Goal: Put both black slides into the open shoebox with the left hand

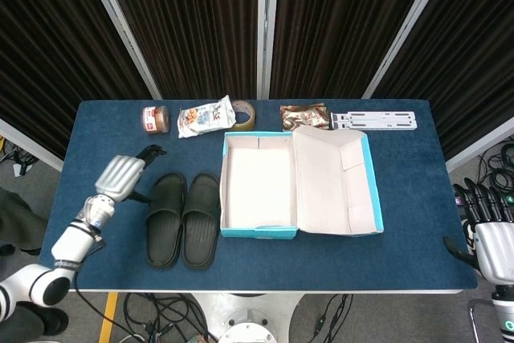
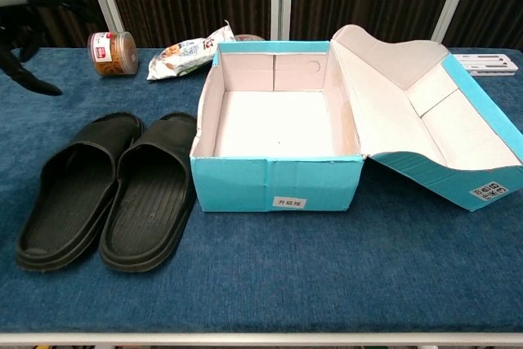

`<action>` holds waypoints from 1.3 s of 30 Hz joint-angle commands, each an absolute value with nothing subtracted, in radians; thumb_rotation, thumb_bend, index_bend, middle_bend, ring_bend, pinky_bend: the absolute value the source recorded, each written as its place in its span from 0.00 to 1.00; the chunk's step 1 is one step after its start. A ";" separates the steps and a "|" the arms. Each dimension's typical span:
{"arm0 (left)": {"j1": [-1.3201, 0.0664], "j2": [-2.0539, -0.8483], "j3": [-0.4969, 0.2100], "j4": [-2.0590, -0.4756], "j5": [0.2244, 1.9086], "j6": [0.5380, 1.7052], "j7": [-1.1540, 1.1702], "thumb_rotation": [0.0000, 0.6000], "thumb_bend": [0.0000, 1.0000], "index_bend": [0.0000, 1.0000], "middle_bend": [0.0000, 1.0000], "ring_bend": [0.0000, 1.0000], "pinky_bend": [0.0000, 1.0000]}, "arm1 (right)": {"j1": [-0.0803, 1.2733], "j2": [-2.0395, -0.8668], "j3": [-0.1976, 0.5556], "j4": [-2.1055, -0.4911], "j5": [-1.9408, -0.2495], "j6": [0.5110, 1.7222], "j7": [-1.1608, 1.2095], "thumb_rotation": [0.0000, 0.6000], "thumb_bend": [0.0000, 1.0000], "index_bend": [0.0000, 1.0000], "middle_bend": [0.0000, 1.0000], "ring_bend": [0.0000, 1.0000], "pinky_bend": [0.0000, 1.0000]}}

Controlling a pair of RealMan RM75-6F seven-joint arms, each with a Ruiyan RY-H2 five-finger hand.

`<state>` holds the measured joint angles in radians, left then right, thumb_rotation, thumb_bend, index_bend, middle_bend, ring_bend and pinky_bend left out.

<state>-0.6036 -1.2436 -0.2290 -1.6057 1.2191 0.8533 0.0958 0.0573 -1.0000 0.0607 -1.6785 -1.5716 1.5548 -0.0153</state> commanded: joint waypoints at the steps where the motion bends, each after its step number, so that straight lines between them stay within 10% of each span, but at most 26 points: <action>1: -0.686 -1.291 -0.230 -1.632 1.098 0.761 0.183 1.00 0.00 0.14 0.09 0.66 0.91 | 0.057 -1.000 0.058 -1.675 -1.572 1.551 -0.009 1.00 0.10 0.00 0.00 0.00 0.00; 27: -0.959 -1.483 -0.089 -1.524 0.483 0.701 0.456 1.00 0.00 0.10 0.04 0.69 0.95 | 0.063 -1.014 0.051 -1.625 -1.553 1.513 0.055 1.00 0.11 0.00 0.00 0.00 0.00; 39: -1.000 -1.546 -0.086 -1.450 0.368 0.719 0.423 1.00 0.00 0.46 0.49 0.85 1.00 | 0.062 -1.014 0.056 -1.620 -1.541 1.512 0.060 1.00 0.11 0.00 0.00 0.00 0.00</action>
